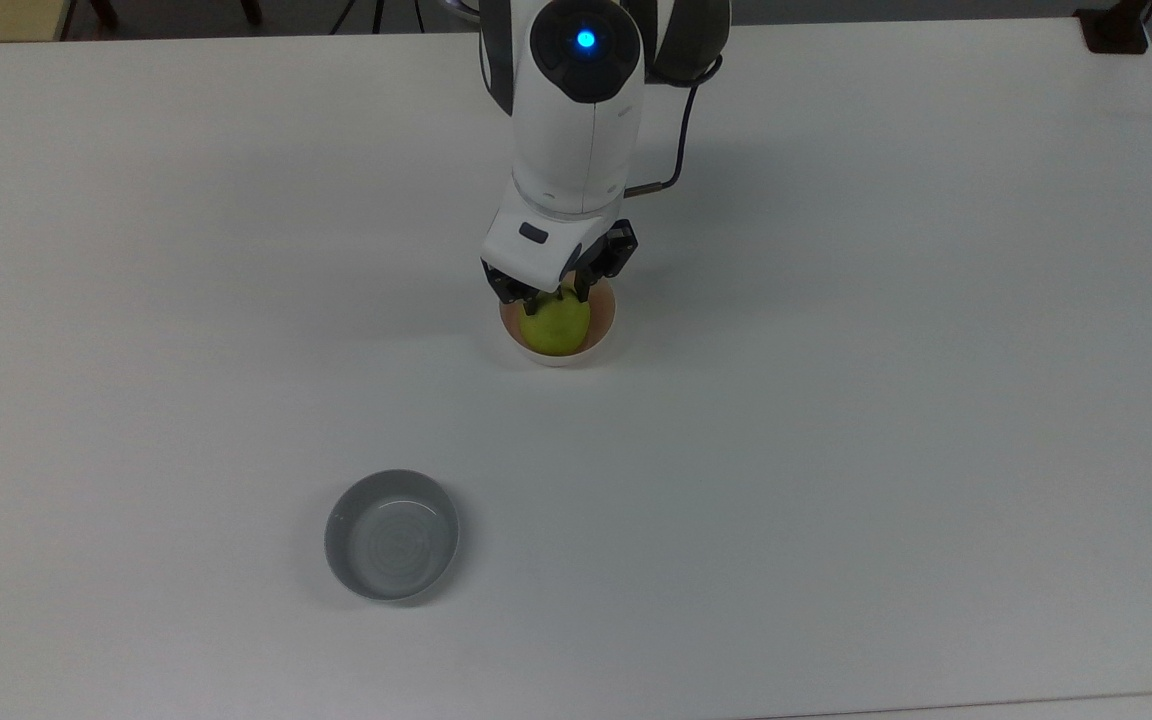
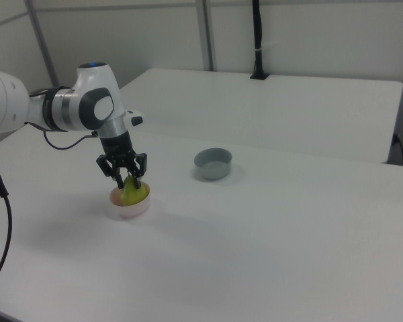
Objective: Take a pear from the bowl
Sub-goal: 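Lift the green pear up out of the pink bowl, then carry the pear away from the pink bowl and lower it onto the table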
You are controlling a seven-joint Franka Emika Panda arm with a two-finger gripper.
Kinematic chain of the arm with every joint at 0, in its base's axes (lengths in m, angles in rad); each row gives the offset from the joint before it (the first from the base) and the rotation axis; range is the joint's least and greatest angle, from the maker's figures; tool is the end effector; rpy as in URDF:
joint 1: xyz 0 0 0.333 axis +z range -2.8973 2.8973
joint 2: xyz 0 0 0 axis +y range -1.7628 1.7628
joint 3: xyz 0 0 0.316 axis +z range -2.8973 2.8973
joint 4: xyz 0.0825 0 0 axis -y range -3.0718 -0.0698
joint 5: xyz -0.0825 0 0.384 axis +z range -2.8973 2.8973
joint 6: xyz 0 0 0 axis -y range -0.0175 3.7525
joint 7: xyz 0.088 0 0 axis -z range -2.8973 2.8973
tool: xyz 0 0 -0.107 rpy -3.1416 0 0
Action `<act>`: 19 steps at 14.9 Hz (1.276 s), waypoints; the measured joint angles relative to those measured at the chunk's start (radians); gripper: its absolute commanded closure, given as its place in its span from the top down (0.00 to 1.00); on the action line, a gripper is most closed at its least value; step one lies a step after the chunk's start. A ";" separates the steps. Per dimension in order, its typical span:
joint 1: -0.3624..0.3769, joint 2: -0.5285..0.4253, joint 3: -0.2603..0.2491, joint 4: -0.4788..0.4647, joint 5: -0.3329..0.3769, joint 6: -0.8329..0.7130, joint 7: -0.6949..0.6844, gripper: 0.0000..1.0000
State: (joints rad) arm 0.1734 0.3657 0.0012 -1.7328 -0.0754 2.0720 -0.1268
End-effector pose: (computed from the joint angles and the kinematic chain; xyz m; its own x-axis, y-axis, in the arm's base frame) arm 0.6394 0.1088 0.3673 0.9430 0.3308 -0.0356 0.3324 -0.9412 0.0606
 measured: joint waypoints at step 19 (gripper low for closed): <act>-0.019 -0.061 -0.012 0.090 0.005 -0.096 0.000 0.41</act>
State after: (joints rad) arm 0.1546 0.3048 -0.0106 -1.6430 -0.0704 1.9760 -0.1267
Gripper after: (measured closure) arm 0.476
